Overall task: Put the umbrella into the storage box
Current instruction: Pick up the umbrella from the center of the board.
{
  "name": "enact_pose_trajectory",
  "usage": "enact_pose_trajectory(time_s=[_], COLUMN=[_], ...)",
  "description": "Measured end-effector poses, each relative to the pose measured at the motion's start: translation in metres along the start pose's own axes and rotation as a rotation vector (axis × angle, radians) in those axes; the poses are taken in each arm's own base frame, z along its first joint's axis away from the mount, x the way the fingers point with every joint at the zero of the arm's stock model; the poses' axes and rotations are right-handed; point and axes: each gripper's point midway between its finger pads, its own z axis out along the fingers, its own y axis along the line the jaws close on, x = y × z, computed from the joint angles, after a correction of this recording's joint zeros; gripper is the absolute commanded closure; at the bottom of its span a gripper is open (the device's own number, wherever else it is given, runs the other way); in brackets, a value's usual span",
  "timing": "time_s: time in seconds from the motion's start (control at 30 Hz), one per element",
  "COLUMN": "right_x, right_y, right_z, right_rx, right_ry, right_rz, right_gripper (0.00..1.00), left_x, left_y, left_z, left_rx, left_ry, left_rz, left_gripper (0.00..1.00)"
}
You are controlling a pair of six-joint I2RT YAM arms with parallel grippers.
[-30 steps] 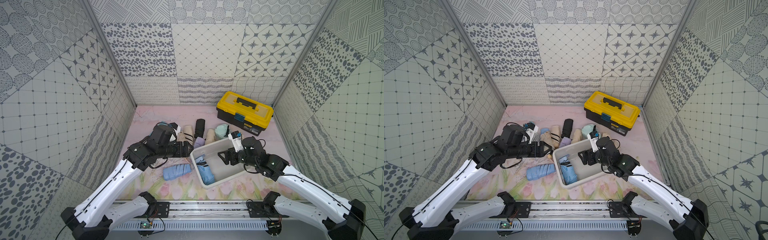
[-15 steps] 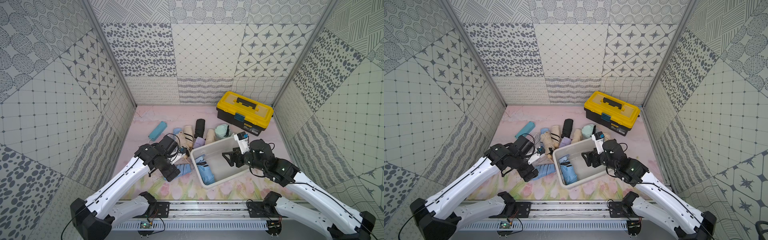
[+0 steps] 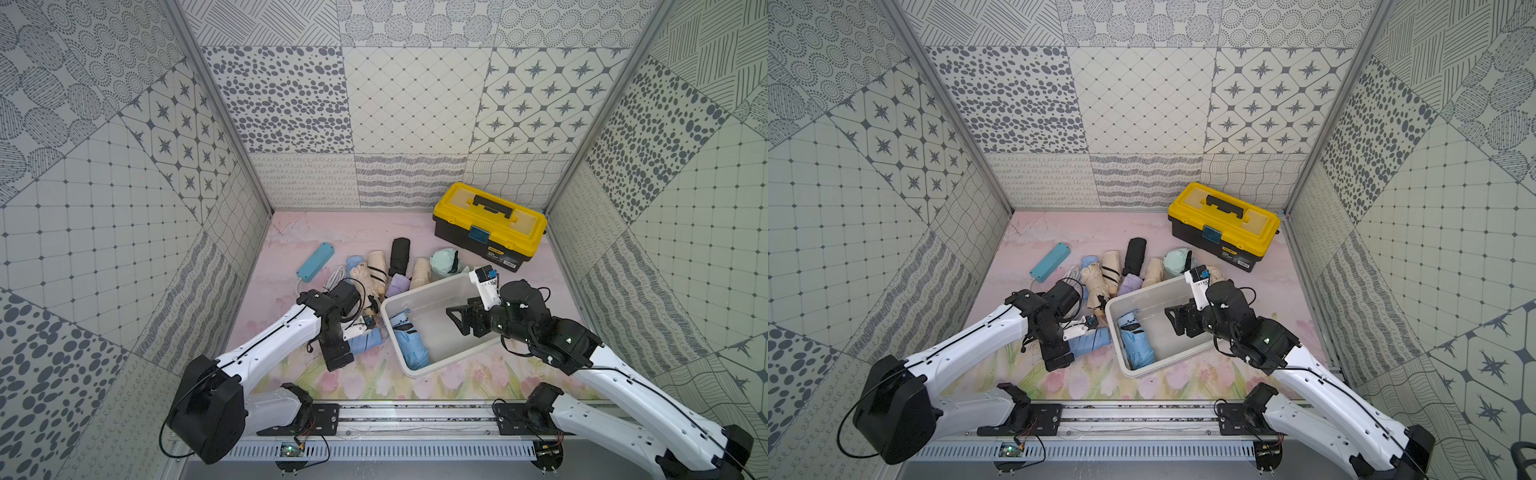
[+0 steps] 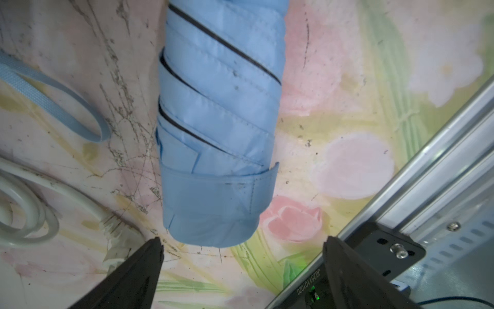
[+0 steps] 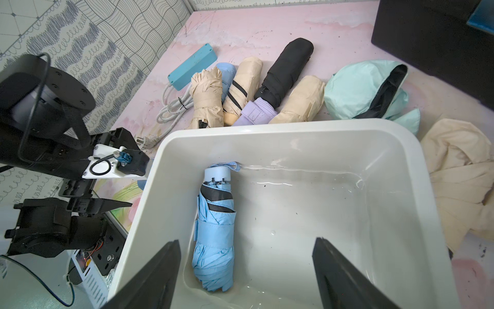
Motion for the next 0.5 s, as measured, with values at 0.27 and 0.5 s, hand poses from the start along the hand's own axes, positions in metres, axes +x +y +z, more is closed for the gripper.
enact_pose_trajectory(time_s=[0.27,0.5], right_x=[0.003,0.006], right_y=[-0.001,-0.002], right_z=[0.002,0.003], right_rx=[0.003,0.005], right_ry=[0.008,0.013], right_rz=[0.003,0.003], right_gripper=[0.17,0.16], left_x=[-0.020,-0.025], left_y=[0.015,0.017], left_z=[0.021,0.041], left_rx=[-0.017,-0.009], left_ry=[-0.019,-0.012], left_rz=[0.049,0.080], left_gripper=[0.01,0.02])
